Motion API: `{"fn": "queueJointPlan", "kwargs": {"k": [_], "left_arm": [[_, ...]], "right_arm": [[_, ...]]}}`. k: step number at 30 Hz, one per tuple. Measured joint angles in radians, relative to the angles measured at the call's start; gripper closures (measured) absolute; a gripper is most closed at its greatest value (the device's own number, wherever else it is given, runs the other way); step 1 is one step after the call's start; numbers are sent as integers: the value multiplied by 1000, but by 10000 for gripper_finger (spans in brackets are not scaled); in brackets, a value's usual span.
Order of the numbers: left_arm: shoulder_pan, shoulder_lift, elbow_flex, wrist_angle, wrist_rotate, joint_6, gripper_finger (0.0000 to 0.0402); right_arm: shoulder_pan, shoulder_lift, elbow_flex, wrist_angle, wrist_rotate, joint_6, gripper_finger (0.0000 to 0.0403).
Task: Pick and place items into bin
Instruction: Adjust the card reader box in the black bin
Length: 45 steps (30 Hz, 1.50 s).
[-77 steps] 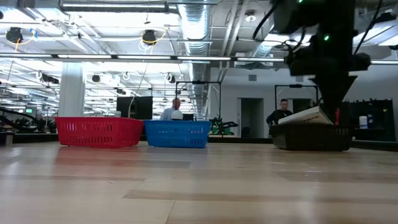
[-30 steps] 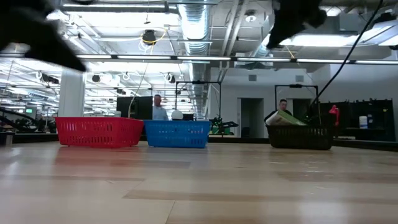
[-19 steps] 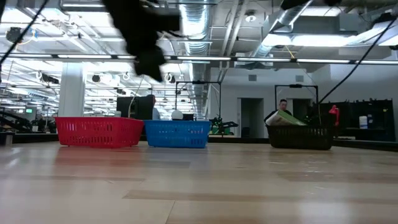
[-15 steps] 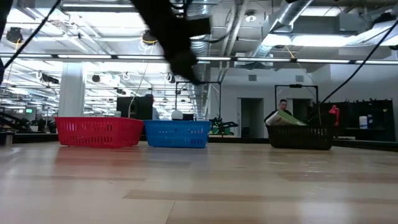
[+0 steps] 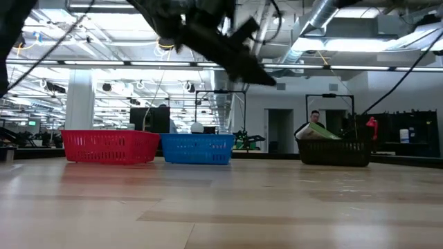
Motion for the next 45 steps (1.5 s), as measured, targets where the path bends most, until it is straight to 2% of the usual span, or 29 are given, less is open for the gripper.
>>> {"fn": "queueJointPlan", "kwargs": {"k": [4, 8, 12, 16, 18, 22, 26, 31, 34, 39, 45], "left_arm": [[13, 81, 15, 36, -5, -7, 231], [8, 111, 53, 55, -3, -4, 231], [9, 110, 72, 55, -4, -28, 231], [10, 110, 77, 44, -5, -135, 231], [10, 110, 77, 12, -5, -158, 231], [11, 110, 77, -27, 4, -155, 232], [7, 116, 77, -30, 5, -177, 242], [5, 118, 72, -45, 5, -186, 256], [5, 118, 71, -45, 5, -188, 263], [6, 118, 71, -37, 4, -187, 267], [6, 118, 71, -14, 4, -187, 268]], "right_arm": [[-62, -97, -49, -170, -111, 199, 403], [-116, -211, -186, -219, -118, 382, 403], [-184, -314, -332, -145, -131, 411, 403], [-263, -402, -458, -110, -202, 458, 403], [-306, -451, -497, -106, -202, 458, 403], [-390, -535, -540, -74, -205, 396, 403], [-464, -596, -603, 65, -247, 272, 403], [-571, -603, -709, 350, -390, 51, 403], [-674, -586, -729, 358, -407, 25, 403], [-890, -576, -731, 348, -569, -44, 403], [-1138, -488, -735, 418, -763, -173, 403]]}}
